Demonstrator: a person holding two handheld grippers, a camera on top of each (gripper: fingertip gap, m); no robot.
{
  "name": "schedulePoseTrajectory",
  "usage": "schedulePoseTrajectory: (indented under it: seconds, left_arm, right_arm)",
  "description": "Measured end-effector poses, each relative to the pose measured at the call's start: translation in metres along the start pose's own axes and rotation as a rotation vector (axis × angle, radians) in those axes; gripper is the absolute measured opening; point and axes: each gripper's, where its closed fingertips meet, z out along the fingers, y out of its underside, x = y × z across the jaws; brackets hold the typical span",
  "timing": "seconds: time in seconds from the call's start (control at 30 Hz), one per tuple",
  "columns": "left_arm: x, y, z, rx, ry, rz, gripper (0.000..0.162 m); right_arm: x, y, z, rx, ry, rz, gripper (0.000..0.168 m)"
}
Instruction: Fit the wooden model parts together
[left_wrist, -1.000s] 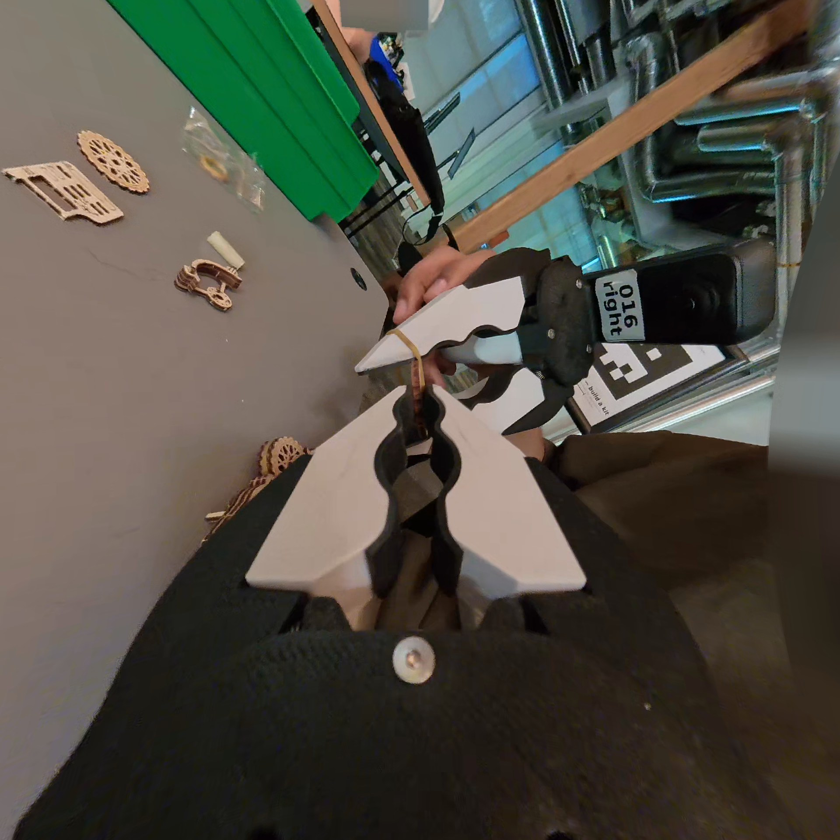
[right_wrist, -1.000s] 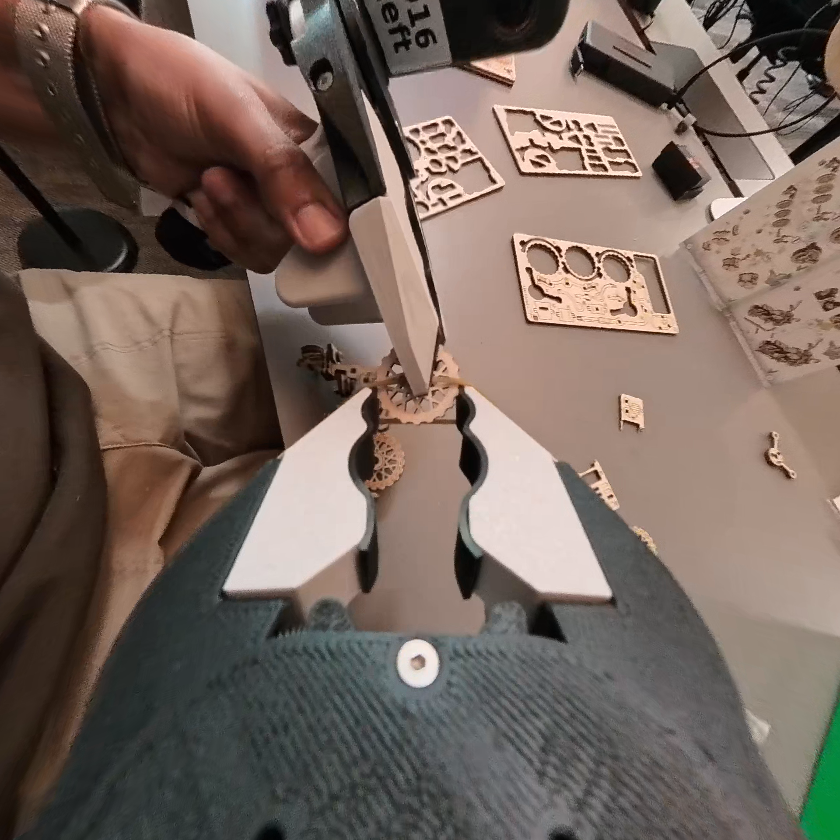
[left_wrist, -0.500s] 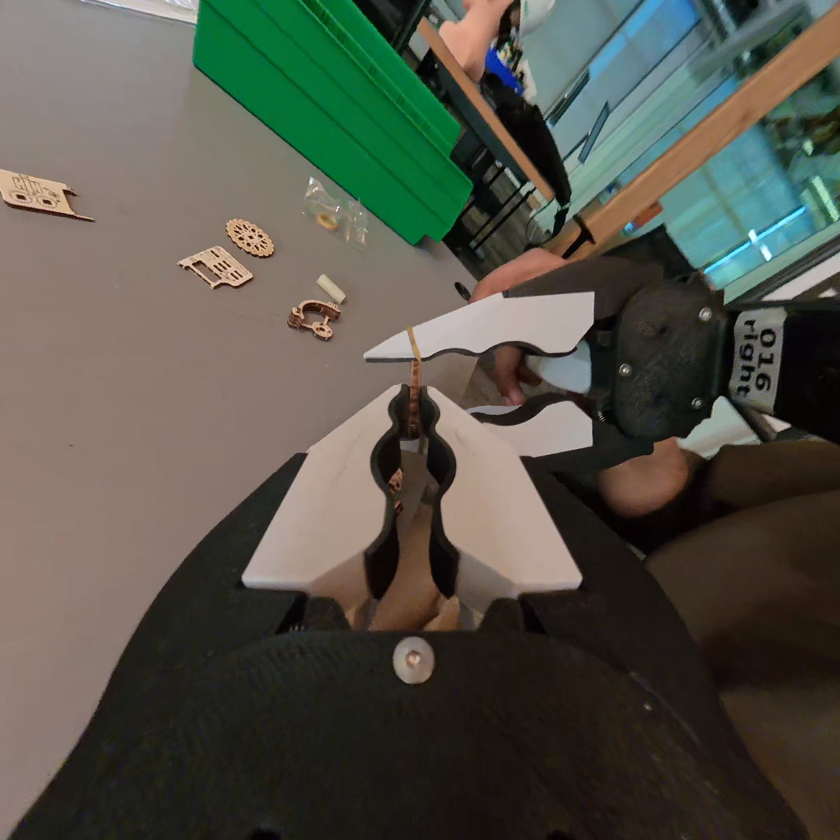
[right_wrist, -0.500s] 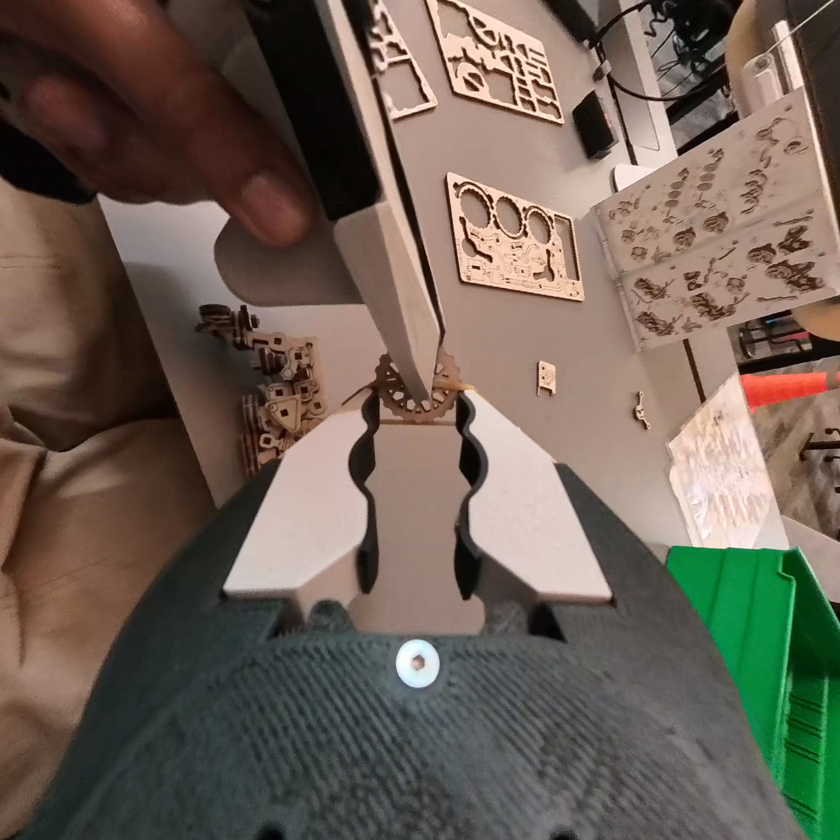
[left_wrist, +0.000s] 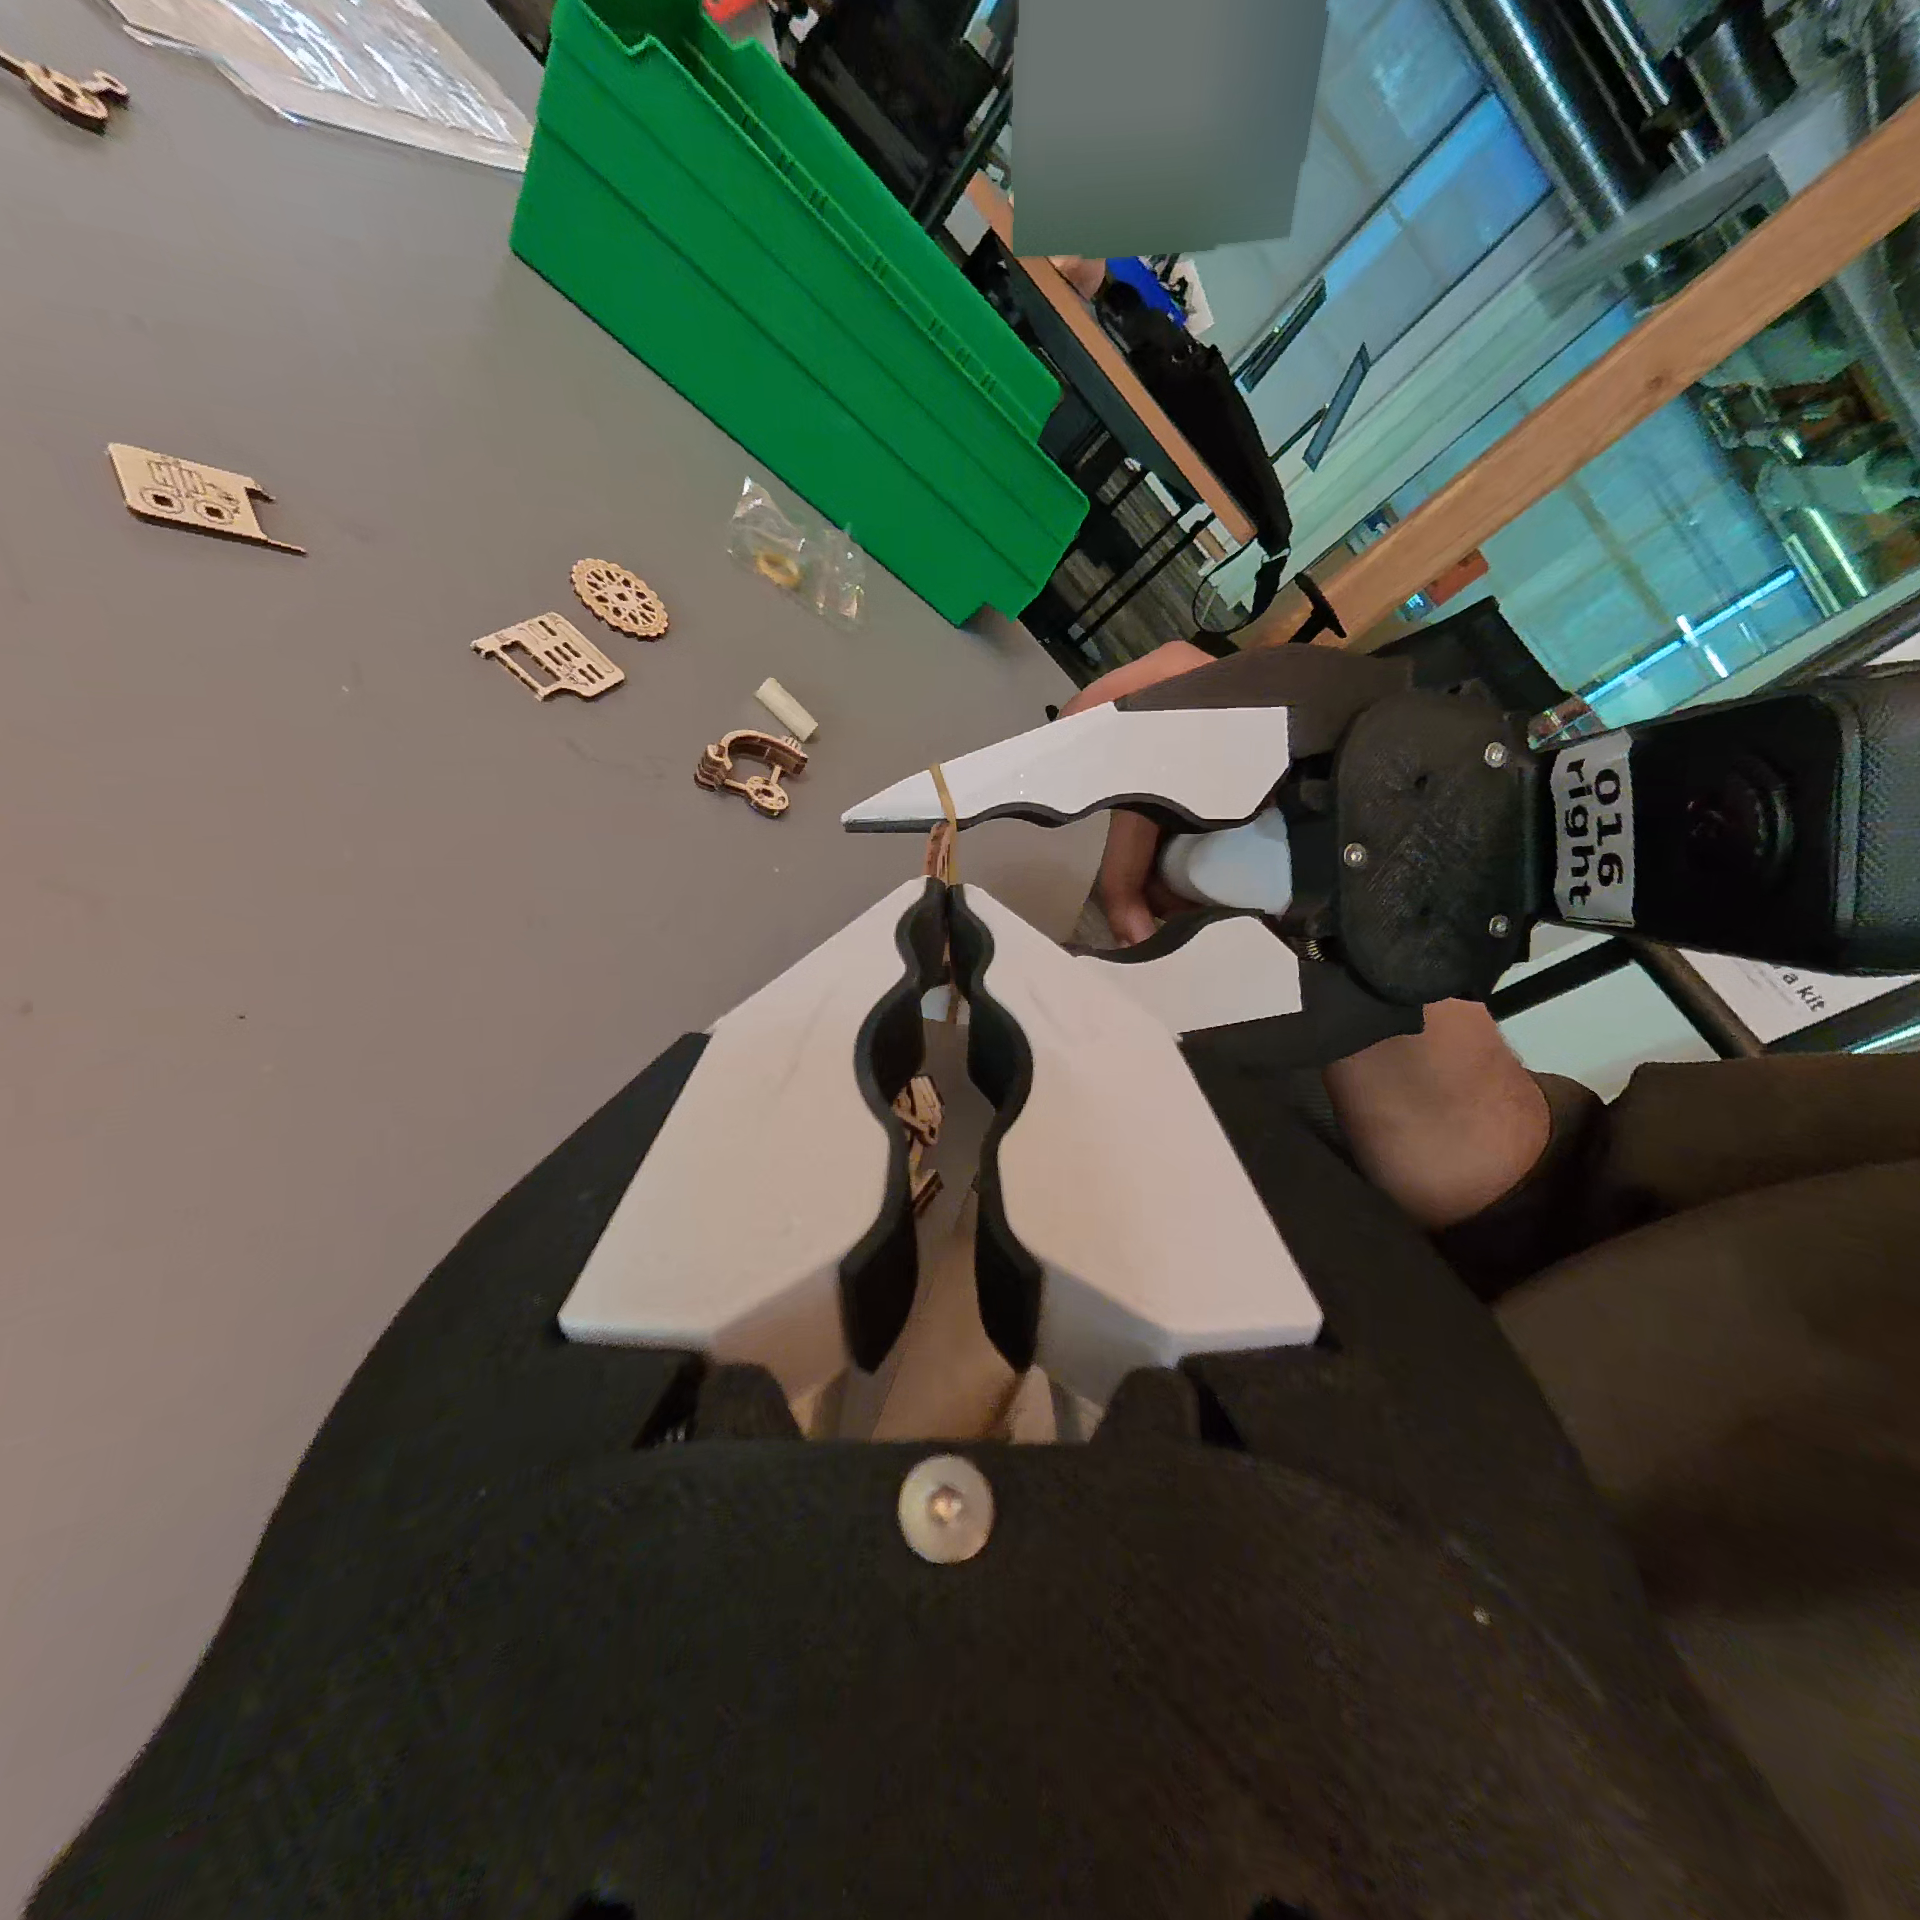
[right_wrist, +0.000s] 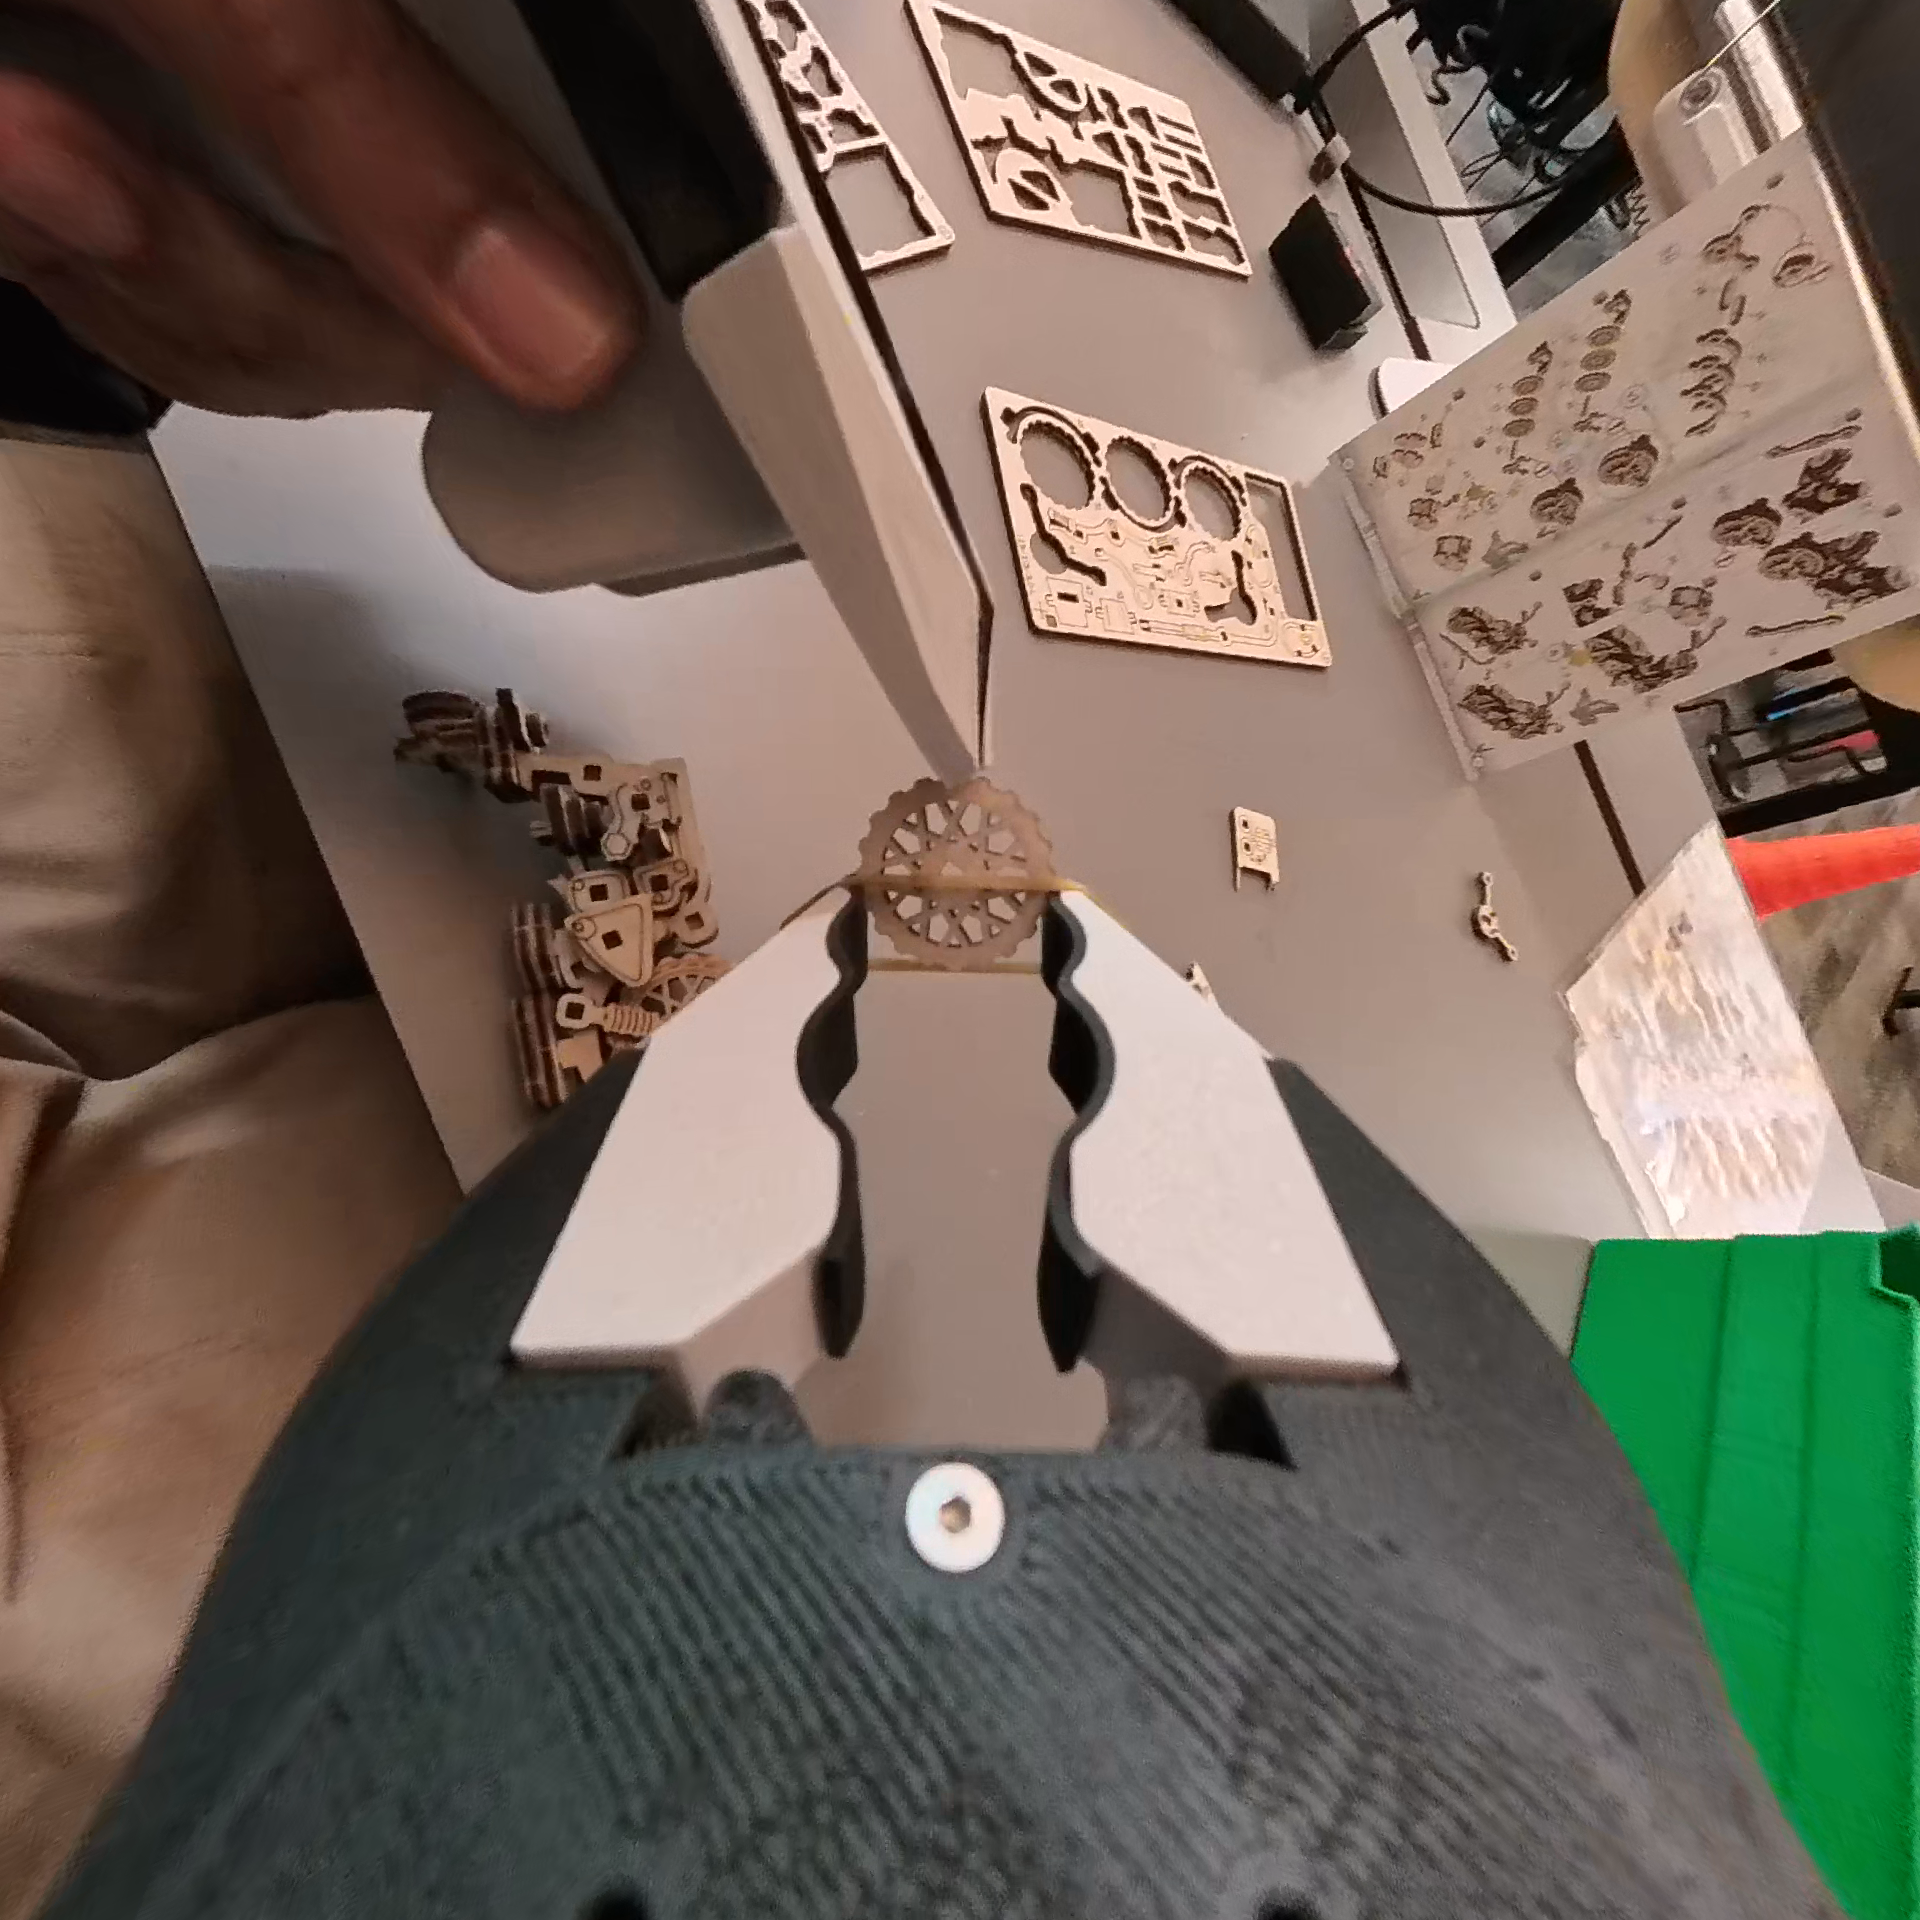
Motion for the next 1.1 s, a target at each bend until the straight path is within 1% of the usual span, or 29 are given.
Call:
schedulePoseTrajectory:
  seconds: [0.17, 0.33, 0.43, 0.53, 0.57, 0.63, 0.7, 0.77, 0.8, 0.83, 0.97, 1.03, 1.1]
  left_arm:
    - [-0.003, -0.003, -0.002, 0.020, -0.004, 0.005, 0.000]
    - [-0.004, -0.003, -0.002, 0.027, -0.008, 0.008, 0.000]
    - [0.001, -0.009, -0.005, 0.064, 0.058, -0.037, 0.000]
    - [0.000, -0.016, -0.010, 0.116, 0.125, -0.140, 0.000]
    - [0.000, -0.019, -0.013, 0.141, 0.153, -0.168, 0.000]
    - [0.001, -0.025, -0.018, 0.177, 0.216, -0.241, 0.000]
    - [0.007, -0.028, -0.019, 0.188, 0.297, -0.319, 0.000]
    - [0.016, -0.029, -0.019, 0.196, 0.372, -0.373, 0.000]
    - [0.020, -0.031, -0.018, 0.211, 0.380, -0.364, 0.000]
    - [0.022, -0.031, -0.017, 0.225, 0.354, -0.311, 0.002]
    - [0.027, -0.031, -0.013, 0.239, 0.122, 0.053, 0.011]
    - [0.021, -0.034, -0.014, 0.258, 0.011, 0.186, 0.019]
    - [0.012, -0.035, -0.017, 0.264, -0.112, 0.318, 0.028]
  right_arm:
    - [0.004, -0.003, 0.000, 0.021, 0.030, 0.002, 0.033]
    - [0.010, -0.004, 0.000, 0.026, 0.108, -0.061, 0.033]
    - [0.012, -0.011, -0.002, 0.078, 0.121, -0.049, 0.033]
    - [0.015, -0.024, -0.009, 0.193, 0.129, -0.015, 0.033]
    - [0.016, -0.030, -0.014, 0.257, 0.126, 0.000, 0.033]
    - [0.018, -0.045, -0.028, 0.440, 0.094, 0.063, 0.032]
    - [0.021, -0.059, -0.048, 0.666, 0.007, 0.199, 0.032]
    - [0.037, -0.065, -0.067, 0.824, -0.111, 0.437, 0.032]
    - [0.045, -0.066, -0.074, 0.881, -0.183, 0.566, 0.032]
    - [0.056, -0.064, -0.078, 0.913, -0.237, 0.703, 0.032]
    - [0.079, -0.058, -0.075, 0.967, -0.415, 1.169, 0.032]
    - [0.079, -0.060, -0.069, 0.975, -0.576, 1.408, 0.031]
    - [0.071, -0.061, -0.057, 0.940, -0.752, 1.628, 0.032]
